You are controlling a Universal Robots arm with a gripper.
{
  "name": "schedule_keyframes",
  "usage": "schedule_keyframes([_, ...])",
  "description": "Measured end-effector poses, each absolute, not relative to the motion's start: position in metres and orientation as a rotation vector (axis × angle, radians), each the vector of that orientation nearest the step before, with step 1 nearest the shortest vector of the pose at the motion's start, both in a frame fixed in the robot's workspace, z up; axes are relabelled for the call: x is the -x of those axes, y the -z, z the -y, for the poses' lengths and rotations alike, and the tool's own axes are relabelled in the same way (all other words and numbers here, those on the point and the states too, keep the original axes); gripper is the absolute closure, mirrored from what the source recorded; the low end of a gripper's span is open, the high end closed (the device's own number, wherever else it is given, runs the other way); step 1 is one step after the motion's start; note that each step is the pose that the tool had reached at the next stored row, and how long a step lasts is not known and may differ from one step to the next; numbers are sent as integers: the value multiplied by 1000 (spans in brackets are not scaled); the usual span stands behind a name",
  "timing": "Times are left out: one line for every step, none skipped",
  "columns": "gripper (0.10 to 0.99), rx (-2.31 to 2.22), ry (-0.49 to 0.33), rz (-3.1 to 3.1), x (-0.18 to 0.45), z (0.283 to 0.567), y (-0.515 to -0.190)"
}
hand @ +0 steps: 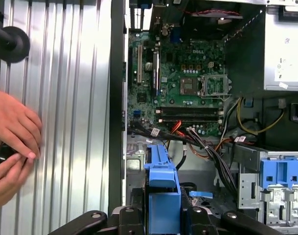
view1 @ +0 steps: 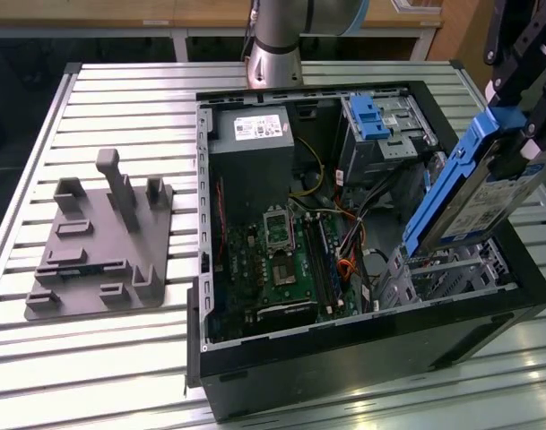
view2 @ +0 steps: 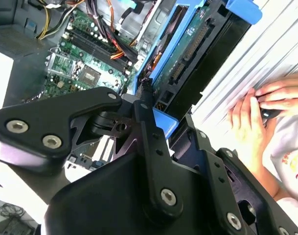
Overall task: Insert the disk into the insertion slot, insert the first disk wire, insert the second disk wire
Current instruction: 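Insert the disk into the insertion slot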
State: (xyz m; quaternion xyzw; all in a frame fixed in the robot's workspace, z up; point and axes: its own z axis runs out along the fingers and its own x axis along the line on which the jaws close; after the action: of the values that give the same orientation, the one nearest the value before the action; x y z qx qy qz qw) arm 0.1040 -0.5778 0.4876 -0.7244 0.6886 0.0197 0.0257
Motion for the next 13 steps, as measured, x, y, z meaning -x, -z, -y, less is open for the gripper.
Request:
schedule_keyframes([722, 2239, -60, -2128, -104, 578, -488])
schedule_keyframes([722, 2239, -60, -2128, -104, 578, -488])
schedule_keyframes([722, 2239, -60, -2128, -104, 578, -488])
schedule_keyframes([722, 2239, -59, -2128, -104, 578, -488])
schedule_keyframes([722, 2239, -59, -2128, -104, 578, -488])
schedule_keyframes([722, 2239, -59, -2128, -104, 578, -488])
schedule_keyframes([722, 2239, -59, -2128, -104, 578, -488])
schedule_keyframes([722, 2239, -59, -2128, -104, 578, -488])
schedule_keyframes([722, 2239, -59, -2128, -104, 578, -488])
schedule_keyframes([722, 2239, -59, -2128, -105, 578, -488])
schedule_keyframes([722, 2239, -59, -2128, -106, 578, -487])
schedule_keyframes([722, 2239, -60, -2128, -108, 578, -487])
schedule_keyframes([722, 2239, -60, -2128, -109, 577, -487])
